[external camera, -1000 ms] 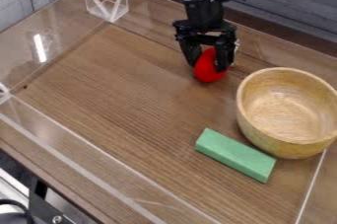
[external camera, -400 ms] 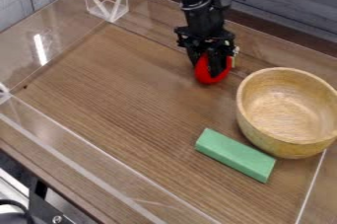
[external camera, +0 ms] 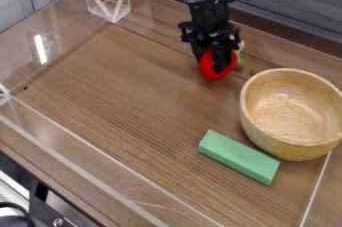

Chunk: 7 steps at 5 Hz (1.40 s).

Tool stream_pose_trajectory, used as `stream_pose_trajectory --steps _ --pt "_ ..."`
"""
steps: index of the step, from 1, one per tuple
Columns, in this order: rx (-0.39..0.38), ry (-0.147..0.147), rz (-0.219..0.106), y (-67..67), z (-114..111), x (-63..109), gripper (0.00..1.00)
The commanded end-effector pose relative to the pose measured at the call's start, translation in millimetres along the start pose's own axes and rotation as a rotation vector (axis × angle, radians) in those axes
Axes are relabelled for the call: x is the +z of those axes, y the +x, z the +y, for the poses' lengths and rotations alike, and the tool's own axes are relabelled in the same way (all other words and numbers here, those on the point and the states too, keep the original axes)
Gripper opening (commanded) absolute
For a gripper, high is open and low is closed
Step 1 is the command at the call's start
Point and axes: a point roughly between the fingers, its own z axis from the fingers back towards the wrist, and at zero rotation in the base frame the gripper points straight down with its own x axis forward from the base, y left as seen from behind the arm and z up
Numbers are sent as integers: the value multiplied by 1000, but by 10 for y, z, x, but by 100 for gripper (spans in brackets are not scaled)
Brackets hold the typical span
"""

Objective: Move the red object to the right side of the table

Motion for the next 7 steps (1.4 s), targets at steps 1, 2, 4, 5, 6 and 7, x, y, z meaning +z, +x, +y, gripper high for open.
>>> stream_pose_trajectory --steps 1,2,4,5,6,7 --pt "-2 35 -101 129 9 329 100" --pt "27 37 -106 123 58 329 100" --pt "47 38 -125 58 130 249 100" --pt "134 49 -161 73 88 398 100" --pt "216 59 -198 72 43 546 100" --pt "187 59 -196 79 -5 585 100"
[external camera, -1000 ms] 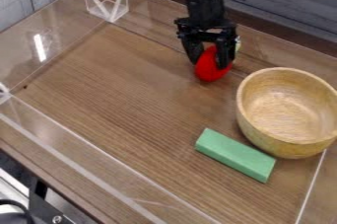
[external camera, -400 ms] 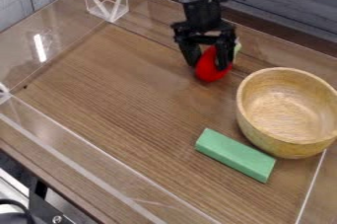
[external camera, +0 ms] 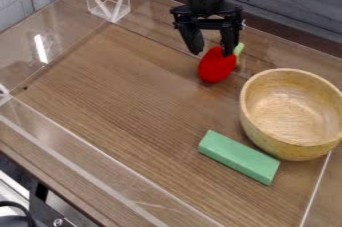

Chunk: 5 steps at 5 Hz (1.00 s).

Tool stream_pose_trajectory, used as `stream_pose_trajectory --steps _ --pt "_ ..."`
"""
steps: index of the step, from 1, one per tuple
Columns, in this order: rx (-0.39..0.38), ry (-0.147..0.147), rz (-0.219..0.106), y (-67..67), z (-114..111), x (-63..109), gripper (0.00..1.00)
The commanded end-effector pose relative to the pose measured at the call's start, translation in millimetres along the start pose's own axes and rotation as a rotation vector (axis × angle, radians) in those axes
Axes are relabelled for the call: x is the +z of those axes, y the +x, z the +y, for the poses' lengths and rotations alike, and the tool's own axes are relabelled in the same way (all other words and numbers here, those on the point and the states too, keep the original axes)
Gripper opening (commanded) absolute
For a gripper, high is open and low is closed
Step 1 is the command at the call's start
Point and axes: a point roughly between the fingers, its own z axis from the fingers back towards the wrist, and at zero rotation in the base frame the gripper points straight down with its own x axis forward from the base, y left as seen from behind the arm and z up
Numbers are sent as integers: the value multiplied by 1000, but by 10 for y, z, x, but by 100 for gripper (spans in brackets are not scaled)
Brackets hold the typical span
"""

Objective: Move the red object to the right side of the table

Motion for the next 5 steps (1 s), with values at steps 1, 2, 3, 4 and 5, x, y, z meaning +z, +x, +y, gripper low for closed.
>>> stream_pose_trajectory --steps 1,2,3,4,5 --pt "-18 19 -101 151 -9 406 100" --pt "-1 29 -121 191 79 546 100" --pt "19 45 -159 218 174 762 100" --pt "27 70 -186 241 203 977 100" --pt "24 117 -186 244 255 1090 100"
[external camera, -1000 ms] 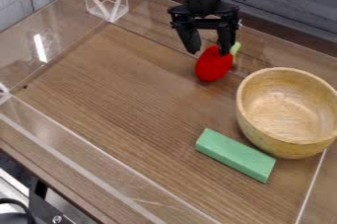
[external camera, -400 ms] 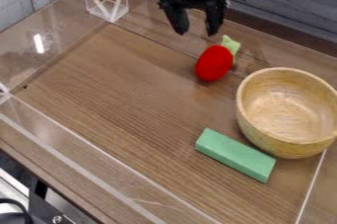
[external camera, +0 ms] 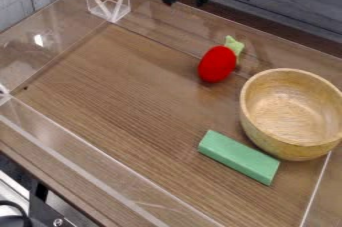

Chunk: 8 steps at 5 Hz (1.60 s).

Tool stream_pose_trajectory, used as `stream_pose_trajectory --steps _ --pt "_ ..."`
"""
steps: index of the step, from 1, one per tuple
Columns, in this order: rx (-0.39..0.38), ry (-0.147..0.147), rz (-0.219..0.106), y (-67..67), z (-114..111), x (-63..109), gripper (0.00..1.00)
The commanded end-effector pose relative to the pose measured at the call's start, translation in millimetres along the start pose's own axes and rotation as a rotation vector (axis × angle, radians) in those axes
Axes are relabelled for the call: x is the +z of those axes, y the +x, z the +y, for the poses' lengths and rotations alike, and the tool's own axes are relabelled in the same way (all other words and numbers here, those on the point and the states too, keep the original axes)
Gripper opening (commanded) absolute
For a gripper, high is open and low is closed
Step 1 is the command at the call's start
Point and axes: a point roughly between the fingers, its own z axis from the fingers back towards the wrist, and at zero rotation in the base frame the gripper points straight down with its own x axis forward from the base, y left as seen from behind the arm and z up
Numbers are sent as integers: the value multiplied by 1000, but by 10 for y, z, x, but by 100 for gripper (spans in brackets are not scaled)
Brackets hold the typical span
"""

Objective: Move the red object to the right side of the table

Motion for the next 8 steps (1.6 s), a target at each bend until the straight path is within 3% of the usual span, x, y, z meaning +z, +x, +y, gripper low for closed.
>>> stream_pose_trajectory --steps 1,2,4,6,8 --pt "-74 46 -72 64 55 377 100" --pt "-143 78 -34 19 182 342 100" --pt "-35 171 18 -161 537 130 100" --pt "-37 218 47 -54 560 159 100" --pt "-94 232 94 -183 588 263 100"
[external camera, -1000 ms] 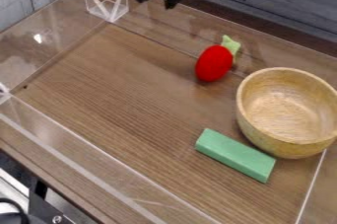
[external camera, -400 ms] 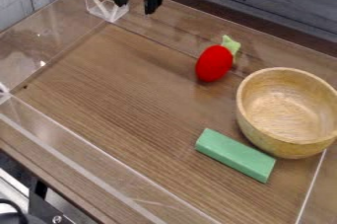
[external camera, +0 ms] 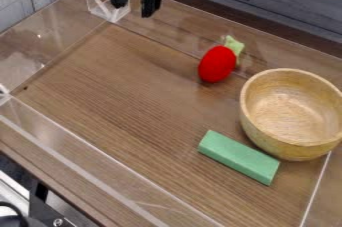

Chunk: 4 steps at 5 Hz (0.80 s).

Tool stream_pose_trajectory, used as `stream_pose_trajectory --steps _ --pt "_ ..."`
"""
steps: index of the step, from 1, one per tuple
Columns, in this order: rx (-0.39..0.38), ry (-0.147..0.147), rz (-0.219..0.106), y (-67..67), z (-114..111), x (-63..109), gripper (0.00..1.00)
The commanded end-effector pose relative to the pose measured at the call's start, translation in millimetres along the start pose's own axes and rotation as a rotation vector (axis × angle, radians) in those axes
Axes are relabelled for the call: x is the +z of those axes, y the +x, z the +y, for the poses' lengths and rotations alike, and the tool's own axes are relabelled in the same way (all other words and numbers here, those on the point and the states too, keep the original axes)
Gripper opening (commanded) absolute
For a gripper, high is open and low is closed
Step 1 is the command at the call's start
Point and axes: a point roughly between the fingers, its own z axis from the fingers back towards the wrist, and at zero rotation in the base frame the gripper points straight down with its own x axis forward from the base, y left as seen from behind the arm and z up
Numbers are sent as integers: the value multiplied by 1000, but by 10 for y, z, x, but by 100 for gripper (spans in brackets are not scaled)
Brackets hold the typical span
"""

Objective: Move the red object to the right side of the table

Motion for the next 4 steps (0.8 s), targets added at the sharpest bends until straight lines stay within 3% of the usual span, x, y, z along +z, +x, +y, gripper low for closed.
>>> stream_pose_trajectory --steps 1,4 --pt "-11 34 -62 -24 125 184 100" --pt "-56 57 -38 -97 206 70 100"
